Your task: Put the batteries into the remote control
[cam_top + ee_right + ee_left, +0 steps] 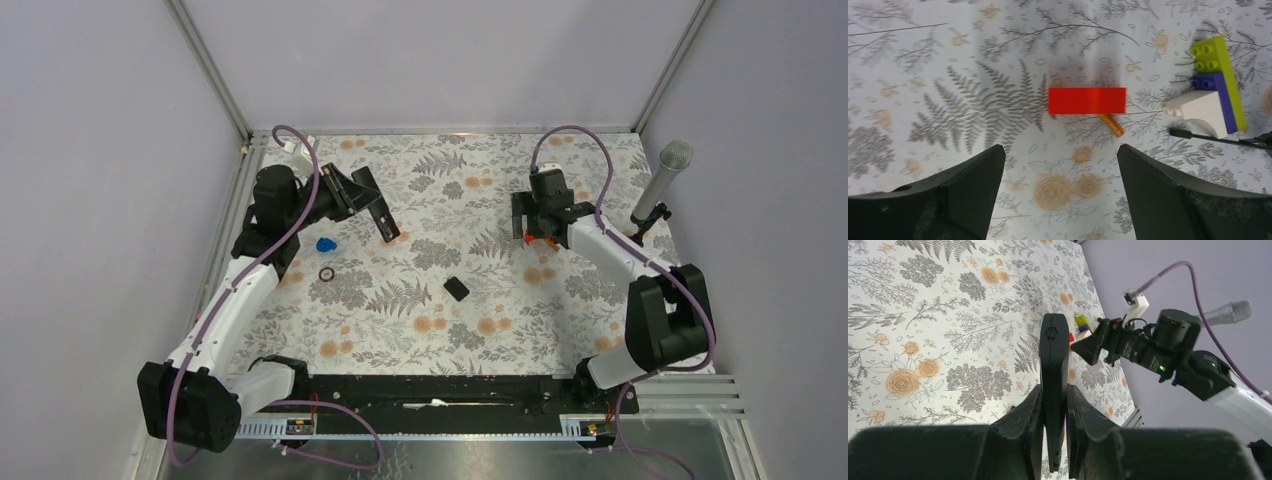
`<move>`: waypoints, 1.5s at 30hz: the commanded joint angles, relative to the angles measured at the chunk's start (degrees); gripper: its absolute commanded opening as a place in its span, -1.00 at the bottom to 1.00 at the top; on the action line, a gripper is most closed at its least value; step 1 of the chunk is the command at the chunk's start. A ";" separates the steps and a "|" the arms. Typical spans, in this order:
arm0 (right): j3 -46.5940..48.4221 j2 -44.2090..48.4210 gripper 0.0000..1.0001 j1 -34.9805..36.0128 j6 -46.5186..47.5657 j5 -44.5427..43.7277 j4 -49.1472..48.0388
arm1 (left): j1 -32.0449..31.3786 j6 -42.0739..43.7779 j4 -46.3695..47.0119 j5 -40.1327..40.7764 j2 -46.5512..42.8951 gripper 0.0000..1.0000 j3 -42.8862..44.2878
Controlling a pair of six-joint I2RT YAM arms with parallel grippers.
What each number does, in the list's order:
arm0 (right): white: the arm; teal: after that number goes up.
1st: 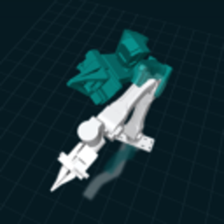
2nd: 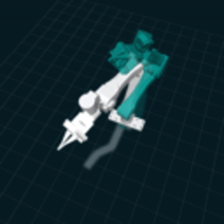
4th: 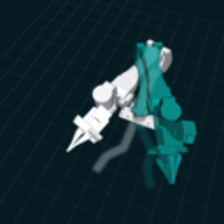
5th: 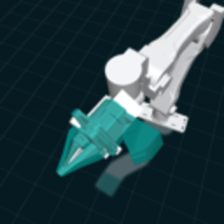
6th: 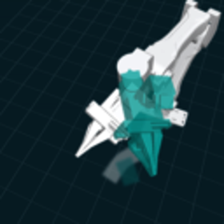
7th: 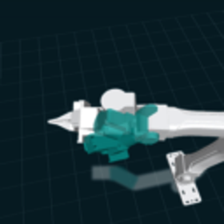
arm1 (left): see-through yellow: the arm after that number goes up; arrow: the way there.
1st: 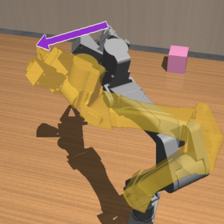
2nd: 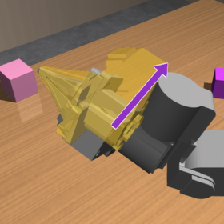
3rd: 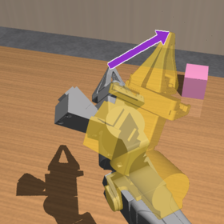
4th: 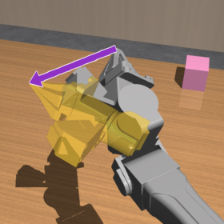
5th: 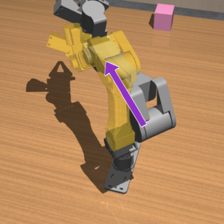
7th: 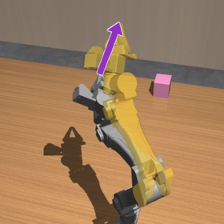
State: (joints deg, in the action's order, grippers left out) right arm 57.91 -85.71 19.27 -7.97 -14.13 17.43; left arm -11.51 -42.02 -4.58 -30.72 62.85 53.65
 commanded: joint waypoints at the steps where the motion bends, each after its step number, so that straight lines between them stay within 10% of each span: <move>1: -0.41 -4.21 0.82 -3.98 2.76 -1.26 -1.39 | 0.71 0.17 3.50 -3.85 -0.21 -1.00 1.89; 20: 4.04 -17.30 0.71 -12.63 3.72 14.66 -1.77 | 5.04 -5.27 10.14 -8.80 2.22 -1.00 -0.12; 33: 8.31 -20.55 -0.14 -12.67 3.83 9.35 6.56 | 5.97 -5.67 10.70 -9.36 1.93 -1.00 -0.13; 45: 6.26 -18.56 0.27 -11.96 2.69 11.81 9.30 | 6.24 -5.09 9.77 -9.35 1.09 -1.00 -0.11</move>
State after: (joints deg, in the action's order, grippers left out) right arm 65.08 -105.14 6.81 -4.80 -4.47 23.44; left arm -5.80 -47.51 2.31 -38.89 65.41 53.49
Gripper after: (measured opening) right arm 0.655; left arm 0.185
